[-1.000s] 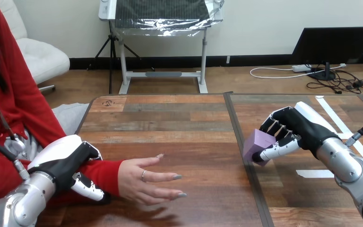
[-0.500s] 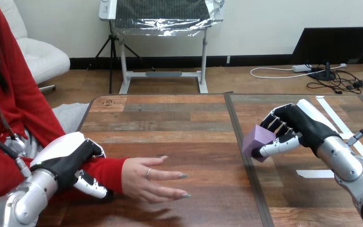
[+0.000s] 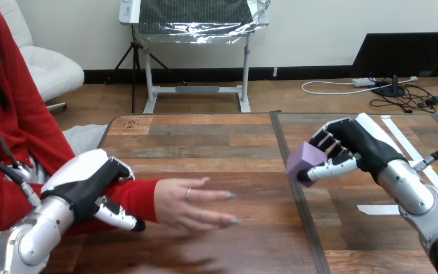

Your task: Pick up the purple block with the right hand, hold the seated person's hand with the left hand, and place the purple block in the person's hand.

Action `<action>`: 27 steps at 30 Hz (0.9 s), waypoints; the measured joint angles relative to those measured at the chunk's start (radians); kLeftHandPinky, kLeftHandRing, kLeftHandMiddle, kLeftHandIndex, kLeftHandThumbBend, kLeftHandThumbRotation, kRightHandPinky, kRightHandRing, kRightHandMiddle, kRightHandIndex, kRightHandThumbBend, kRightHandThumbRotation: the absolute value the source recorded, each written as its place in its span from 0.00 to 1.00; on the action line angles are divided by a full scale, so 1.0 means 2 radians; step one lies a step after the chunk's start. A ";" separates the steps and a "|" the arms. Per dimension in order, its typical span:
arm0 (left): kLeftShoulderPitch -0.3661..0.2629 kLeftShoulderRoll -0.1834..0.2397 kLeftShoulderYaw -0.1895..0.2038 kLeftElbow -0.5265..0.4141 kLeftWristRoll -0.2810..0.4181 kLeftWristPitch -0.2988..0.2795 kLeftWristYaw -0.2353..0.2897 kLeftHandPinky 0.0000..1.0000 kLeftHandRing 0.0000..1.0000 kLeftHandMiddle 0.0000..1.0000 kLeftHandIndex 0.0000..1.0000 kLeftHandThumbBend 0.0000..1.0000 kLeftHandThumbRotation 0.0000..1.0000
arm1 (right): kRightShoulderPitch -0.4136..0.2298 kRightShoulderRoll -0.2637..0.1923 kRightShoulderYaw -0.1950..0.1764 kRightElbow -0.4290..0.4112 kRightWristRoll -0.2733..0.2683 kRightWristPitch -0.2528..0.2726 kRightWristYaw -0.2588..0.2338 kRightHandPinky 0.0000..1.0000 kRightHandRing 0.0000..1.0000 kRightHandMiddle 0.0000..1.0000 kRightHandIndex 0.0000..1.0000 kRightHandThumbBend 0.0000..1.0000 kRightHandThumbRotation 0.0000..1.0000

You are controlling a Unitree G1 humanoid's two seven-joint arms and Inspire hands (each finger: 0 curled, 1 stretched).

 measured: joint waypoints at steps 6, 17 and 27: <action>-0.002 0.000 0.003 -0.011 -0.004 0.000 -0.001 0.25 0.31 0.39 0.41 0.74 0.00 | 0.001 0.008 -0.002 -0.009 0.000 -0.003 0.000 0.36 0.39 0.43 0.46 0.84 0.00; -0.012 0.000 0.005 -0.019 -0.009 0.000 -0.004 0.25 0.31 0.39 0.41 0.75 0.00 | 0.005 0.022 -0.003 -0.020 0.011 -0.007 0.007 0.29 0.32 0.38 0.45 0.84 0.00; -0.020 0.000 0.005 -0.019 -0.009 0.003 -0.010 0.26 0.32 0.40 0.41 0.76 0.00 | 0.015 0.034 -0.003 -0.032 0.014 -0.007 0.009 0.27 0.31 0.37 0.44 0.84 0.00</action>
